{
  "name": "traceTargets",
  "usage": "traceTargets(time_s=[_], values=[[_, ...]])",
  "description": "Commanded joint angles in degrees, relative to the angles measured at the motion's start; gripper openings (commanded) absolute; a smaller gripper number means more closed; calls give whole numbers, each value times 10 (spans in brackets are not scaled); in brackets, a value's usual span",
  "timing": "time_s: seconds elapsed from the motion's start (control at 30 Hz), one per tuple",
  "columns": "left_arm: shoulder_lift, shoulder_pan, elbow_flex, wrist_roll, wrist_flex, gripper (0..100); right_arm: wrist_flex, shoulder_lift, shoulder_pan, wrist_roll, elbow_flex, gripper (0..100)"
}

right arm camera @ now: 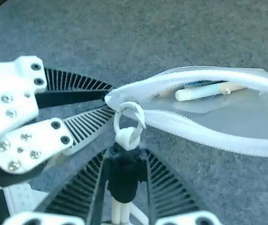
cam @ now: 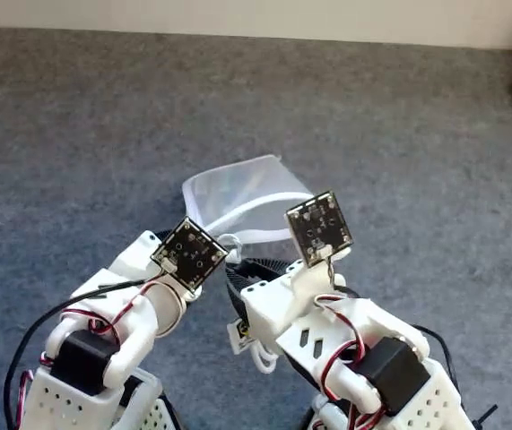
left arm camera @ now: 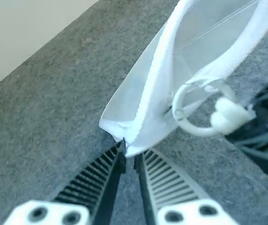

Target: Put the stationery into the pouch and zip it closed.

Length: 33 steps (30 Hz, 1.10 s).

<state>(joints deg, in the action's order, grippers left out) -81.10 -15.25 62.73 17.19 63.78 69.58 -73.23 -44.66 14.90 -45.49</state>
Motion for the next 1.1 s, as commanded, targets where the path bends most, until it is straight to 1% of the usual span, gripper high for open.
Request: traceTargets(time_s=[0.0,0.13,0.27,0.37,0.47,0.57,0.73,0.93,1.07], values=[[-10,3,-3,-26,-14,7,1,-7,12,25,54,4],[-10,3,-3,-33,-13,7,0,-7,17,29,58,4],[-13,3,7,-33,-15,7,-2,-7,74,29,60,4],[-12,3,9,-33,-14,7,-23,-13,110,34,60,4],[-11,3,10,-33,-13,7,-53,-51,133,62,56,4],[-11,3,10,-33,-13,7,-63,-100,145,62,54,4],[-11,3,13,-33,-14,7,-63,-145,146,61,39,4],[-11,3,13,-33,-14,7,-63,-143,140,4,16,9],[-11,3,15,-33,-15,7,-29,-143,83,1,15,117]])
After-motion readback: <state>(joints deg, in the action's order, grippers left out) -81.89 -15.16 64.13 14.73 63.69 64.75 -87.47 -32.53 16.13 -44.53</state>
